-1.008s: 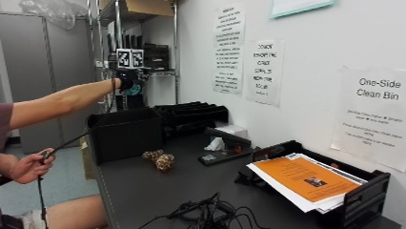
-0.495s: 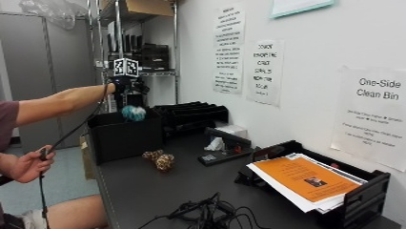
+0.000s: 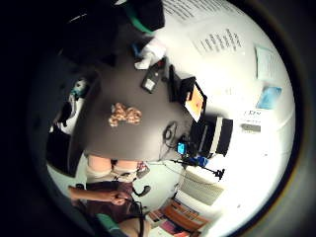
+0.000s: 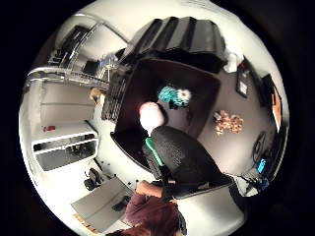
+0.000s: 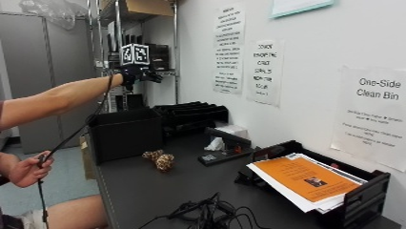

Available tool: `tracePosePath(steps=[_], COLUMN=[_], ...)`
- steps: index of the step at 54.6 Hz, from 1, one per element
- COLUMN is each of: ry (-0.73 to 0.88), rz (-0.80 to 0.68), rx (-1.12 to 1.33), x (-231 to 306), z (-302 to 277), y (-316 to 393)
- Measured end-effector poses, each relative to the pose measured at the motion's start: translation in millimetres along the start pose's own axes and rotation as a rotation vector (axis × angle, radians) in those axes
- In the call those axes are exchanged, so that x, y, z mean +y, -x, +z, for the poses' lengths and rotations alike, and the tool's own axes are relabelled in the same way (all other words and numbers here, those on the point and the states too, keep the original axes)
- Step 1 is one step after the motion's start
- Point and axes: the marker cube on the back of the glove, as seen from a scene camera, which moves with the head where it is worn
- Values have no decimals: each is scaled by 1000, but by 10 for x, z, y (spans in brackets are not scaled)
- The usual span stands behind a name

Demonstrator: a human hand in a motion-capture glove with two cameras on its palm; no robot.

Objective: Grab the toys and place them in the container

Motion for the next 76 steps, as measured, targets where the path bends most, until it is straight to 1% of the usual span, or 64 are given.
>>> tracePosePath(steps=[7, 11, 15, 18, 24, 29, 33, 36, 39, 43, 50, 57, 64, 68, 76], ry=[15, 2, -5, 25, 160, 290, 323, 313, 262, 176, 92, 122, 231, 249, 200], rz=[48, 71, 66, 67, 103, 82, 73, 73, 67, 63, 27, 4, -16, -23, -11], rx=[-37, -108, -234, -274, -290, -313, -297, -236, -154, -113, -194, -232, -287, -310, -288], x=[106, 136, 121, 68, -52, -30, -38, -77, -109, -137, -158, -124, -82, -67, -1], z=[169, 424, 882, 1268, 2176, 2882, 3233, 3388, 3454, 3477, 3484, 3422, 3246, 3024, 2431], y=[-524, -767, -959, -1011, -1018, -1040, -1016, -984, -972, -934, -889, -933, -972, -1001, -1120])
